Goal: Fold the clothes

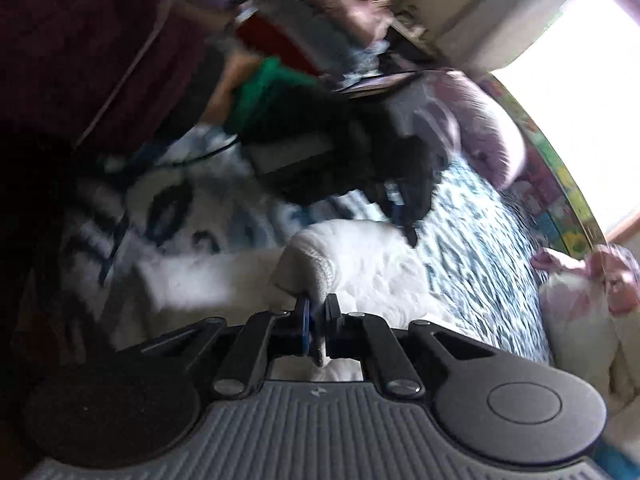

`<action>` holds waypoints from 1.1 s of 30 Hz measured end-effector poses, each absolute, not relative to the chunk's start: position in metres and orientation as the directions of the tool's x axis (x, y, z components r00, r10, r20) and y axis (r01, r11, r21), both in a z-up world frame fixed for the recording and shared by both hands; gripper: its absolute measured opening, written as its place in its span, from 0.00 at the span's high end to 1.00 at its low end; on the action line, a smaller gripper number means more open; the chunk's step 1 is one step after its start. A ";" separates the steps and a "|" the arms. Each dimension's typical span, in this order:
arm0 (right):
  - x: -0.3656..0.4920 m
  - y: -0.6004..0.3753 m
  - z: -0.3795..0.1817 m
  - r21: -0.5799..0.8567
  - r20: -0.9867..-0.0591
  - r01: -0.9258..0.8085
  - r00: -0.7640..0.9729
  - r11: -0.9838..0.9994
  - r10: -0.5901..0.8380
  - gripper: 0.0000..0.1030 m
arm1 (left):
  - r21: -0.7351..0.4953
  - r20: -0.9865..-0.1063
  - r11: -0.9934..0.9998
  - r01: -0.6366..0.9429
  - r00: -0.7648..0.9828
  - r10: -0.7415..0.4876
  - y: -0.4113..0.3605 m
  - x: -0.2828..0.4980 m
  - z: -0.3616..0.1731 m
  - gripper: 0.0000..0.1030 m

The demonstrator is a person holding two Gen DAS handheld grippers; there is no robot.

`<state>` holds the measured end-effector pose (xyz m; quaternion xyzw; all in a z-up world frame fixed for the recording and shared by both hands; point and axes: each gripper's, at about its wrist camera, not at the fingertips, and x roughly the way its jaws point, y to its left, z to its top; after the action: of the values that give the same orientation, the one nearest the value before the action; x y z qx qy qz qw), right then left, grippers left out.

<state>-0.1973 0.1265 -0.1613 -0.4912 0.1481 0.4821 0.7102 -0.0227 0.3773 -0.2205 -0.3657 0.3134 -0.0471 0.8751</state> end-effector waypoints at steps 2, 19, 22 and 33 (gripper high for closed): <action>-0.192 0.131 -0.177 -0.522 -0.725 -0.852 0.465 0.034 0.508 0.82 | -0.672 -0.515 0.726 -0.148 0.798 -0.314 0.378 -0.023 -0.221 0.96; -0.128 0.181 -0.191 -0.163 -0.767 -0.933 0.324 0.319 0.554 0.72 | -0.686 -0.527 0.697 -0.206 0.802 -0.282 0.382 -0.022 -0.232 0.93; -0.131 0.172 -0.189 -0.143 -0.759 -0.926 0.329 0.349 0.562 0.72 | -0.676 -0.532 0.708 -0.205 0.800 -0.276 0.381 -0.022 -0.232 0.92; -0.153 0.146 -0.199 -0.095 -0.700 -0.886 0.384 0.455 0.602 0.69 | -0.618 -0.541 0.758 -0.209 0.812 -0.217 0.373 -0.033 -0.217 0.89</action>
<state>-0.1532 0.1460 -0.1993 -0.2354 0.3013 0.4660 0.7979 -0.0326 0.3727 -0.2169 -0.3479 0.3064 -0.0022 0.8861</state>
